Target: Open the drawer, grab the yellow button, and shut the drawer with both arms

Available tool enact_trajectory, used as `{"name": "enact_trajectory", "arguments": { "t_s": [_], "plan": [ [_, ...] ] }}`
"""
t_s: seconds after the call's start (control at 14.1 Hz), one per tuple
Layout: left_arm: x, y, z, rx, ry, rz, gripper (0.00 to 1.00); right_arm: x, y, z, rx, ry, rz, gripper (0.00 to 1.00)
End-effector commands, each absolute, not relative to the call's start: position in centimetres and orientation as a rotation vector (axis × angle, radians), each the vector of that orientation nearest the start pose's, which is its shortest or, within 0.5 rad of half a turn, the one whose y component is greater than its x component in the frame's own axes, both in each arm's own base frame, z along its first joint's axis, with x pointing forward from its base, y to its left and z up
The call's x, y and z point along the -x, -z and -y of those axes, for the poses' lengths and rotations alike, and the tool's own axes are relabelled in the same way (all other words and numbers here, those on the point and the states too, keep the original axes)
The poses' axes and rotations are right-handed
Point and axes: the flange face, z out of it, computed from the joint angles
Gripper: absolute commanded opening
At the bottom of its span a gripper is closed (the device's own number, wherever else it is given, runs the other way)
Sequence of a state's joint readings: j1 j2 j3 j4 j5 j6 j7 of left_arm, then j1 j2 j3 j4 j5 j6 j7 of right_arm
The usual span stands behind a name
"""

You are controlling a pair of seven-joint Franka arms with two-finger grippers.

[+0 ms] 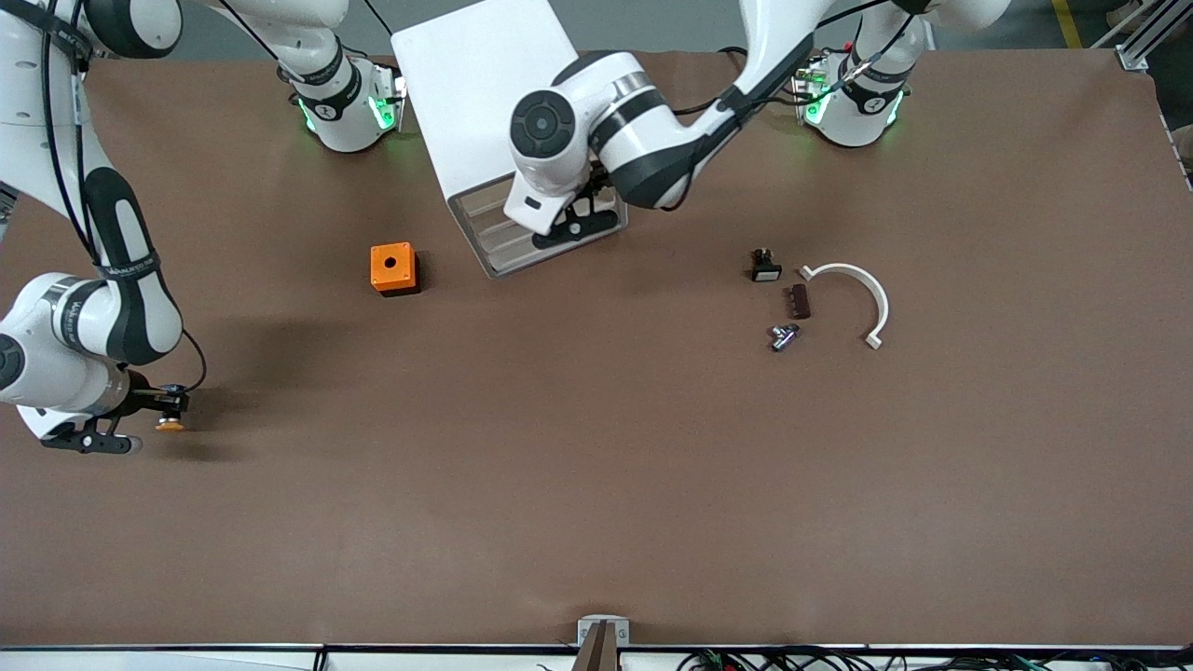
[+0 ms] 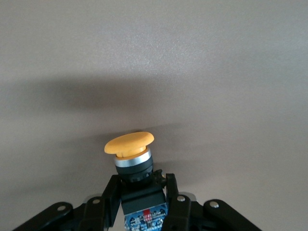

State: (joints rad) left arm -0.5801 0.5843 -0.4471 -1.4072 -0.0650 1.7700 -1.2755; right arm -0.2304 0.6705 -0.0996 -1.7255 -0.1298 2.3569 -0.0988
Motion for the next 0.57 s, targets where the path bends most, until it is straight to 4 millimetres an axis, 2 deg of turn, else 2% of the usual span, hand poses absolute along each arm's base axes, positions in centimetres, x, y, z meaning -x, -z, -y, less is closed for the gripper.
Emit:
{"name": "enact_trajectory", "arguments": {
  "t_s": [0.0, 0.07, 0.14, 0.21, 0.28, 0.43, 0.5],
  "plan": [
    [-44.9, -40.9, 51.7, 3.049, -0.516, 0.607, 1.0, -63.5, -19.3, 21.2, 3.289, -0.087, -0.281, 0.32],
    [-47.0, -41.4, 50.0, 3.053, -0.496, 0.667, 1.0, -63.5, -19.2, 21.3, 3.288, -0.087, -0.283, 0.32],
    [-49.4, -41.7, 47.6, 3.045, -0.46, 0.733, 1.0, -63.5, -19.3, 21.4, 3.287, -0.082, -0.287, 0.36],
    [-52.2, -42.9, 44.4, 3.038, -0.379, 0.8, 1.0, -63.6, -19.3, 21.3, 3.287, -0.087, -0.288, 0.71],
    [-53.8, -43.5, 42.2, 3.026, -0.296, 0.824, 1.0, -63.6, -19.6, 21.3, 3.287, -0.081, -0.292, 1.0],
    [-56.7, -44.6, 38.1, 2.975, -0.106, 0.849, 1.0, -63.8, -20.0, 21.1, 3.284, -0.082, -0.299, 1.0],
    [-57.6, -44.9, 36.7, 2.956, -0.041, 0.835, 1.0, -63.9, -20.4, 20.7, 3.281, -0.078, -0.321, 1.0]
  ]
}}
